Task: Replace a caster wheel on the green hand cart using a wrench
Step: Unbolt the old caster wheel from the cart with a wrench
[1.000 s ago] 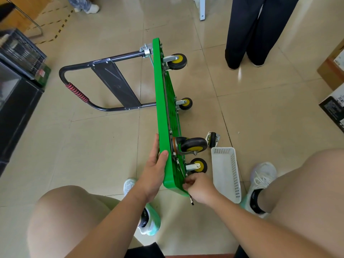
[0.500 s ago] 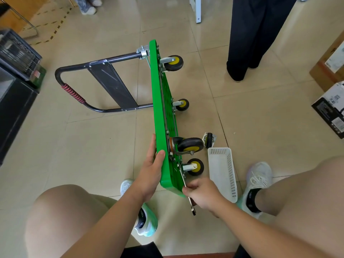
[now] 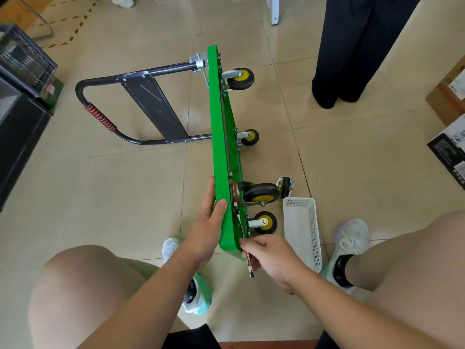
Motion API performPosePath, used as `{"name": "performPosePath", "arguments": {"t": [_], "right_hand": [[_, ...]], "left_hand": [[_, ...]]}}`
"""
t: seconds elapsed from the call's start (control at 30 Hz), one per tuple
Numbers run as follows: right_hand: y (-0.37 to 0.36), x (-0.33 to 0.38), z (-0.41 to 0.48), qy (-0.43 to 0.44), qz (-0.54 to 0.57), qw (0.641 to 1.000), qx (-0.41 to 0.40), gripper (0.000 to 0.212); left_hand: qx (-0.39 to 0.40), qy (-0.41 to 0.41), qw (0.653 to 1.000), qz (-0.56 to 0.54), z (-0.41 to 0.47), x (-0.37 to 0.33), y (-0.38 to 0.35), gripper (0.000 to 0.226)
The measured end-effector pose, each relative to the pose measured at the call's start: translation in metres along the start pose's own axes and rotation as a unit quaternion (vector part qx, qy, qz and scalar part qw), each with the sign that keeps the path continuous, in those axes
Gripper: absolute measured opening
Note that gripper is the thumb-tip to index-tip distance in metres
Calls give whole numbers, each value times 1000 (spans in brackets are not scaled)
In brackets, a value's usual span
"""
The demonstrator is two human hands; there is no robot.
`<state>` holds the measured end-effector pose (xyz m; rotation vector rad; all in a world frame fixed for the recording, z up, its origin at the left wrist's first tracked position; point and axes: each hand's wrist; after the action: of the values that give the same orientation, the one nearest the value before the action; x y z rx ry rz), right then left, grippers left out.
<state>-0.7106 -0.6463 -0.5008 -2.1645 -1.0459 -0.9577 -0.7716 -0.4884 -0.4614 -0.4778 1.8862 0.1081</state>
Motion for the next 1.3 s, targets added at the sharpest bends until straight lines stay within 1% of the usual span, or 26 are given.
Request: {"name": "performPosePath", "arguments": {"t": [0.13, 0.43, 0.5, 0.57, 0.67, 0.73, 0.9, 1.1, 1.3], "right_hand": [[-2, 1, 2, -1, 37, 999, 4, 26], [-1, -3, 7, 6, 61, 998, 7, 27], [1, -7, 8, -3, 23, 1000, 9, 25], [4, -13, 10, -13, -54, 998, -3, 21], [9, -17, 16, -16, -157, 987, -12, 17], [14, -15, 19, -13, -194, 981, -17, 20], [16, -17, 14, -13, -193, 981, -14, 23], [10, -19, 9, -3, -101, 995, -11, 16], [11, -21, 13, -8, -108, 994, -7, 15]], "left_hand": [[0, -2, 1000, -11, 1, 2, 1, 56], [1, -1, 1000, -19, 0, 1, 0, 58], [0, -2, 1000, -23, 0, 1, 0, 58], [1, -3, 1000, -26, 1, 1, 0, 59], [6, -5, 999, -36, 0, 2, 1, 57], [9, -4, 999, -41, 0, 2, 1, 57], [5, -5, 999, -33, -1, 1, 0, 57], [2, -9, 1000, -25, 0, 0, -2, 59], [-1, -6, 1000, -25, -1, -1, -2, 59]]}}
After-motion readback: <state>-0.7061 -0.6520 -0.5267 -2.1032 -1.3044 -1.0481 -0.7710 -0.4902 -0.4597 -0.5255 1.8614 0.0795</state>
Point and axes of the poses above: each hand's wrist, its own z-axis towards the middle knuckle, its own y-axis out of the back of the hand, x = y × z, and after that the axes turned 9 degrees about x, right-handed
